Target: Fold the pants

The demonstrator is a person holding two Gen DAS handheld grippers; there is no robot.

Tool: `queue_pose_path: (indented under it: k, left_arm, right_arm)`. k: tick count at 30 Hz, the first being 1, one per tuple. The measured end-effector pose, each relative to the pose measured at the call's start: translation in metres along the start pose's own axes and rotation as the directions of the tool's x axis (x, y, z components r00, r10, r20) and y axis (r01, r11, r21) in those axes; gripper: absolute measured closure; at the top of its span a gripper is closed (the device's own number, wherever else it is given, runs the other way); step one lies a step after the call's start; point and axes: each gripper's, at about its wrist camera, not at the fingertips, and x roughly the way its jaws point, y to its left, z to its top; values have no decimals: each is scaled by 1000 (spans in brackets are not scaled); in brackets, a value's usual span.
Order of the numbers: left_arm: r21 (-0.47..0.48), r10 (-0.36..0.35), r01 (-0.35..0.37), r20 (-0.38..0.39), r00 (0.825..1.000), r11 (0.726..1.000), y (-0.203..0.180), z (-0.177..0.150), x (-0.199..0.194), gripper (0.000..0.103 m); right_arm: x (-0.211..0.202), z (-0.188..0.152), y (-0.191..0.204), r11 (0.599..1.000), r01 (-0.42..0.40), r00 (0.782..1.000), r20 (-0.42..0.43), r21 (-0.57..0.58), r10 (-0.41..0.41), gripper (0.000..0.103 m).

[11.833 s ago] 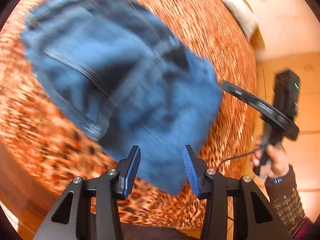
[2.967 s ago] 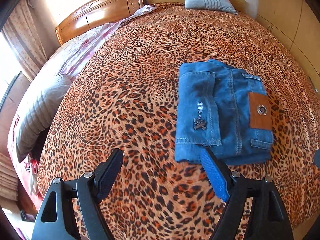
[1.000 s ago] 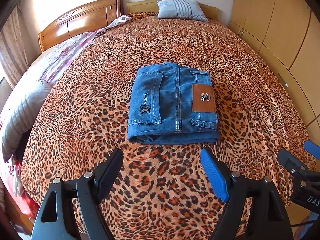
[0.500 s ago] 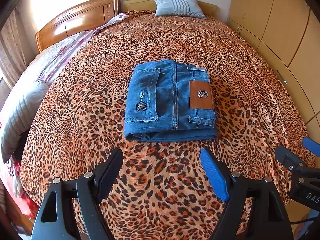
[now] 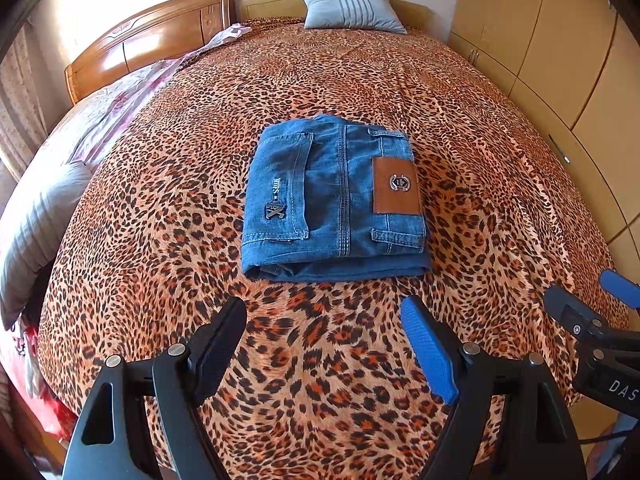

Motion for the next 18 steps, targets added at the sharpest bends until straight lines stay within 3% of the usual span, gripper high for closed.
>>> queue_pose_path:
  k: [18]
  left_arm:
    - [1, 4, -4, 1, 1000, 1000, 0, -1, 2, 23]
  right_arm:
    - [1, -1, -1, 1000, 1, 1000, -3, 1, -1, 0]
